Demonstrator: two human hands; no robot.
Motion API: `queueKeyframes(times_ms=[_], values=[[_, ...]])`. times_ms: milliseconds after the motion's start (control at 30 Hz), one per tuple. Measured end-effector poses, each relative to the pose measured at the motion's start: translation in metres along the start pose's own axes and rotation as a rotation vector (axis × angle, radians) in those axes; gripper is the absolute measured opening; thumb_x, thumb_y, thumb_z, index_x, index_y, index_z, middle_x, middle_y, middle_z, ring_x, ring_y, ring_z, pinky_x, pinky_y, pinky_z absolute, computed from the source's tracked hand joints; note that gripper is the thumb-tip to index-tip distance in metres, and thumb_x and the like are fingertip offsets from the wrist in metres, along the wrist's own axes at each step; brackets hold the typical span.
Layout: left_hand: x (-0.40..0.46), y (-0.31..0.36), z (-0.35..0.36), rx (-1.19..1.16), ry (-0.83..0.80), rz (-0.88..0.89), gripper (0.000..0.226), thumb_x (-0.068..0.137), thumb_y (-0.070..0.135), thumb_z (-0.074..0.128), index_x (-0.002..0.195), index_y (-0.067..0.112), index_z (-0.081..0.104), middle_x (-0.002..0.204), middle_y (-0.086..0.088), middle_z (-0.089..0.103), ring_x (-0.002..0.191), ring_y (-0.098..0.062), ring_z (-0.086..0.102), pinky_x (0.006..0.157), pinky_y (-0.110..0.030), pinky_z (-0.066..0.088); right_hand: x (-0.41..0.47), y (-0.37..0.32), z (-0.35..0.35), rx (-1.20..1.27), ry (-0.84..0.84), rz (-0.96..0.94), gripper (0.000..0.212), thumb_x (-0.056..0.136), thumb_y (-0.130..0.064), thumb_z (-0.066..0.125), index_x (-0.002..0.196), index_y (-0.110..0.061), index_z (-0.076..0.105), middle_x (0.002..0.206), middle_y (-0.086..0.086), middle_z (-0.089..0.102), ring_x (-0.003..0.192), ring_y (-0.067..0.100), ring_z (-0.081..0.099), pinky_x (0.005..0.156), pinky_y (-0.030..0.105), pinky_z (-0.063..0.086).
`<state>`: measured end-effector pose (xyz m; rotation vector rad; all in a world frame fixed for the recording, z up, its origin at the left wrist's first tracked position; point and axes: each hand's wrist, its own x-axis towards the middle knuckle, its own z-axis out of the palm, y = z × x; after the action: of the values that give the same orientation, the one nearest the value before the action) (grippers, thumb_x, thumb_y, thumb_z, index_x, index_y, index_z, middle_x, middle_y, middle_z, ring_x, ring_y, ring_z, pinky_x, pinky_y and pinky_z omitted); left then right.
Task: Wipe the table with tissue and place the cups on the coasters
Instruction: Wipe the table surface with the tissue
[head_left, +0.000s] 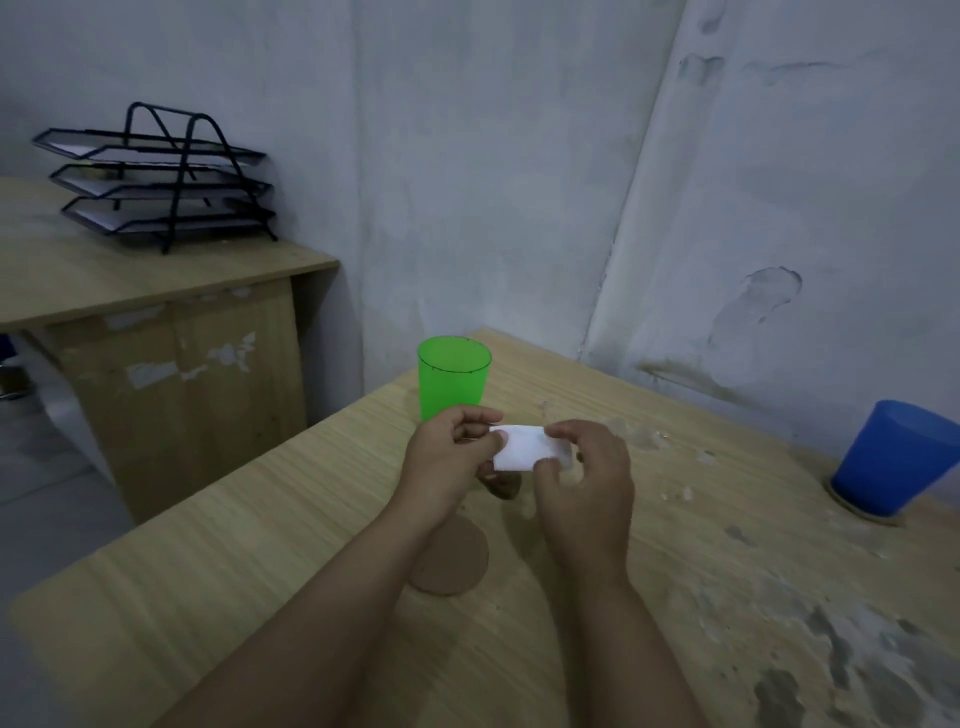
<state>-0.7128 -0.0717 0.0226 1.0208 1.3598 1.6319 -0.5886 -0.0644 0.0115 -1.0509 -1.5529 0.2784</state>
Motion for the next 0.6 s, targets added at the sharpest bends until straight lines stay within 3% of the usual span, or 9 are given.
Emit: queueKeyframes(times_ms=[67,200,333,433,533,600], values=[[-0.001,0.001,0.001,-0.096,0.019,-0.06,0.019,0.084,-0.007,0.061,0.101,0.0,0.063,0.081,-0.011,0.062,0.077,-0.023,0.062,0.075,-0.038,0.056,-0.004,-0.003,0.001,-0.053,-0.098,-0.133,0.036,0.059,-0.001,0.057,0.093,-0.009,0.065,0.097,0.004,0.063,0.095,0.019,0.053,0.089,0.023,0.04],[-0.004,0.005,0.0,-0.353,0.001,-0.202,0.015,0.086,-0.007,0.059,0.099,0.0,0.061,0.084,-0.014,0.066,0.068,-0.015,0.064,0.056,-0.019,0.056,-0.006,-0.002,0.003,-0.174,-0.221,-0.22,0.038,0.067,0.002,0.068,0.102,-0.01,0.068,0.111,0.005,0.067,0.113,0.028,0.053,0.102,0.038,0.04],[-0.013,0.013,0.0,-0.43,-0.062,-0.281,0.011,0.088,-0.005,0.056,0.099,-0.002,0.059,0.08,-0.013,0.064,0.061,-0.013,0.065,0.055,-0.018,0.055,-0.002,-0.002,0.0,-0.078,-0.144,-0.193,0.032,0.069,0.011,0.061,0.096,-0.003,0.072,0.103,0.012,0.07,0.103,0.025,0.059,0.095,0.019,0.034],[-0.026,0.014,-0.002,-0.08,-0.03,-0.203,0.008,0.092,0.007,0.055,0.093,0.005,0.063,0.076,-0.006,0.065,0.061,-0.012,0.063,0.06,-0.023,0.051,0.003,0.001,-0.004,-0.095,-0.091,-0.128,0.03,0.068,0.014,0.065,0.091,-0.004,0.073,0.094,0.011,0.072,0.09,0.025,0.064,0.083,0.019,0.038],[-0.047,0.003,-0.015,0.647,-0.005,0.135,0.02,0.09,0.024,0.058,0.108,0.019,0.065,0.098,0.005,0.065,0.091,-0.012,0.061,0.078,-0.021,0.043,0.011,0.008,-0.006,-0.241,-0.063,-0.033,0.026,0.069,0.009,0.065,0.087,-0.008,0.075,0.084,0.011,0.073,0.082,0.032,0.063,0.074,0.029,0.038],[-0.064,-0.012,-0.021,1.009,-0.021,0.361,0.035,0.09,0.04,0.05,0.12,0.024,0.06,0.121,0.006,0.061,0.113,-0.012,0.053,0.095,-0.022,0.034,0.016,0.01,-0.004,-0.36,-0.143,0.088,0.027,0.076,0.002,0.058,0.092,-0.012,0.075,0.086,0.014,0.072,0.09,0.033,0.06,0.075,0.033,0.043]])
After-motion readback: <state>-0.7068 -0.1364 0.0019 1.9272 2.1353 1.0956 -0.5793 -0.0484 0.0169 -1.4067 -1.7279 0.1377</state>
